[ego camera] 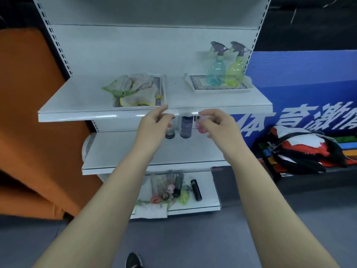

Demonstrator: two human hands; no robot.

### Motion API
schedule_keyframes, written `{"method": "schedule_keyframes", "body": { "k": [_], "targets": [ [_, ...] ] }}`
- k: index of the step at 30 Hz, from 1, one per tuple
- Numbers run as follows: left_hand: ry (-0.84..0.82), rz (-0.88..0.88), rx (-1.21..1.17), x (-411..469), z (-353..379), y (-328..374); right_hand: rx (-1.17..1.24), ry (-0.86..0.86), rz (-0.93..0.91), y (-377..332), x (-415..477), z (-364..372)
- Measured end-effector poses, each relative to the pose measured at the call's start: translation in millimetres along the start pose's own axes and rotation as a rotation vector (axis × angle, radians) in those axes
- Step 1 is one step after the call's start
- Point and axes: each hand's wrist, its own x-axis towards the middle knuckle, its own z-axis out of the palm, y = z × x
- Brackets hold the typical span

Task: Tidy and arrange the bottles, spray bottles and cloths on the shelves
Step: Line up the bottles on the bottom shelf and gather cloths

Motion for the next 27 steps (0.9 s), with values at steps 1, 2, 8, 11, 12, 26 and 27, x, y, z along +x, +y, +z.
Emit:
{"method": "schedule_keyframes", "body": {
  "k": [1, 2, 8, 11, 12, 26, 27],
  "targets": [
    [0.007, -0.010, 0.000, -14, 8, -3, 0.000, -0.007, 0.017, 9, -10, -12],
    [0.009, -0.019, -0.001, -27, 15, -5, 0.007, -0.017, 0.042, 17, -17, -21],
    [0.001, -0.095, 0.042, -76, 46, -24, 0.024, -0.063, 0.204, 59, -48, -50],
    [-0.014, -0.120, 0.060, -85, 50, -36, 0.012, -0.064, 0.257, 76, -49, -52],
    [-0.019, -0.125, 0.066, -86, 50, -42, 0.012, -0.063, 0.266, 81, -50, -51],
    [-0.077, -0.338, 0.150, -42, -8, -158, -0.192, -0.264, 0.416, 158, -25, 52],
    [-0.086, -0.349, 0.160, -40, -12, -167, -0.213, -0.290, 0.427, 166, -23, 61]
  ]
}}
